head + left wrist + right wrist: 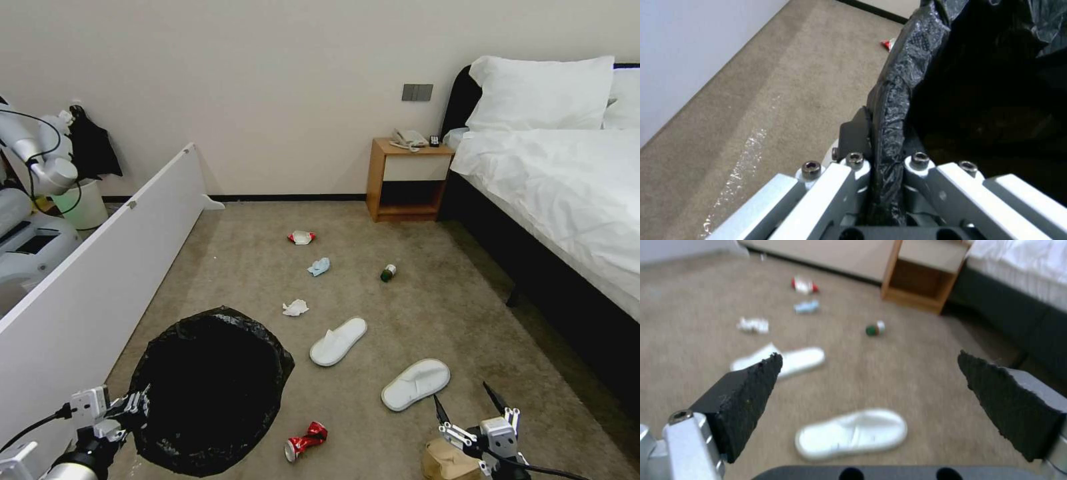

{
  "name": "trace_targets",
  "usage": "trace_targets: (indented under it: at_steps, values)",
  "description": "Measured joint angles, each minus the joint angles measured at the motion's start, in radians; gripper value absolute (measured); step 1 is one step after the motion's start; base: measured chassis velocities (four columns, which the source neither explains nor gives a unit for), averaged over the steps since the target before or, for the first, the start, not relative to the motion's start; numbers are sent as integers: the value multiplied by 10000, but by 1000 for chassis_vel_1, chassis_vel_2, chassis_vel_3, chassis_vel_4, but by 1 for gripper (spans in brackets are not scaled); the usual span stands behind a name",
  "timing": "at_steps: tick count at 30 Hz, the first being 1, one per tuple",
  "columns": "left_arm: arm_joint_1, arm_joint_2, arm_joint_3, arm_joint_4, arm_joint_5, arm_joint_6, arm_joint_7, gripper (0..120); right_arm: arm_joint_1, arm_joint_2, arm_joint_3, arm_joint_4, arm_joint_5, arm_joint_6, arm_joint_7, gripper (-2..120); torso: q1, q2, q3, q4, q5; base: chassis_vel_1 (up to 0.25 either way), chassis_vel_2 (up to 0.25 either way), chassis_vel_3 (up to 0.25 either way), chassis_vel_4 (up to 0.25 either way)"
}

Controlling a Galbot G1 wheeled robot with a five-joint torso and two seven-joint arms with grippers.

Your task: Pick up the trash bin, then pick up the garbage from the floor and place it into the trash bin.

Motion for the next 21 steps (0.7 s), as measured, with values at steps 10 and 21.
trace_targets:
  at_steps: [10, 21]
  values:
    - [-2, 9, 25, 3, -20, 35, -15, 3, 750, -969, -956, -506, 443, -1589, 848, 100, 0, 0, 0, -1, 0, 0, 0, 0, 0]
    - [54, -67, 22, -6, 0, 40, -18, 3, 689, -739, -729, -1189, -464, -1196, -11, 100, 0, 0, 0, -2, 0, 0, 0, 0, 0]
